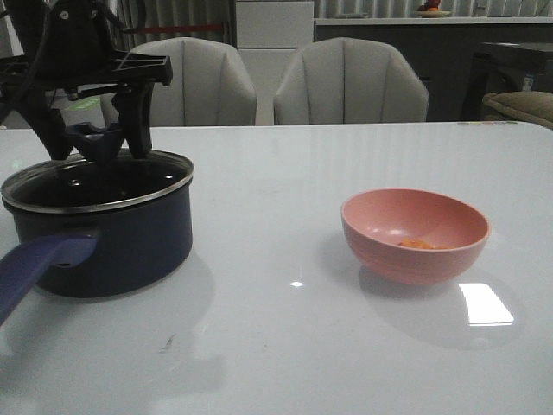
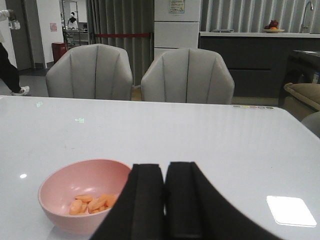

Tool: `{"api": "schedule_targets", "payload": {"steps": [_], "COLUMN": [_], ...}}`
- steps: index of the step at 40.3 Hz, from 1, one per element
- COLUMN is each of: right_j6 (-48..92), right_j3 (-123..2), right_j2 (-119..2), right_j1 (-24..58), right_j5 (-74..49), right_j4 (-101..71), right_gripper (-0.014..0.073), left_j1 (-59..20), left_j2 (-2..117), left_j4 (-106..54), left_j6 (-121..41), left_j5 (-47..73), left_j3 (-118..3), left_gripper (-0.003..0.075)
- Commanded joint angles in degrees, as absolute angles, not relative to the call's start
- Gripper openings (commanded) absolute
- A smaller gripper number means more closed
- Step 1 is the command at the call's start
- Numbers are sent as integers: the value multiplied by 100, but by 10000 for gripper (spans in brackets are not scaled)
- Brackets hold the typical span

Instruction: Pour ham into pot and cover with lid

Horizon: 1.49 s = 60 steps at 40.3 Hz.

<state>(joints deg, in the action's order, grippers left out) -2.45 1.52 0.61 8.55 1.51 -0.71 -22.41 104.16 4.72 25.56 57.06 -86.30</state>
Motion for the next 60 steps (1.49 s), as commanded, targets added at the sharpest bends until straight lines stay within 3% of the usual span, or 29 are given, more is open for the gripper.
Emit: {"api": "schedule_targets", "payload": {"steps": [1,20,35,51,60], "right_j6": [-231,-231,-231,-231,-231], "right_j3": [124,124,124,124,124], "right_j2": [176,176,176,176,176], "right_j1": [838,838,838,838,838], "right_j5": [598,598,598,598,598], "right_j4": [0,0,0,0,0], "right_gripper": [150,150,150,150,150], "left_j1": [-2139,-745,727,882,882], "left_j2": [9919,9013,8847,9323,9551], "left_j4": [550,612,-156,-131,-131], "left_j6": [2613,1646,902,797,797], "left_j5": [5639,5977,4798,3617,3526], "left_j3": [-8810,-8473,-7057,-6055,-6056], "left_gripper": [363,363,363,365,428]}}
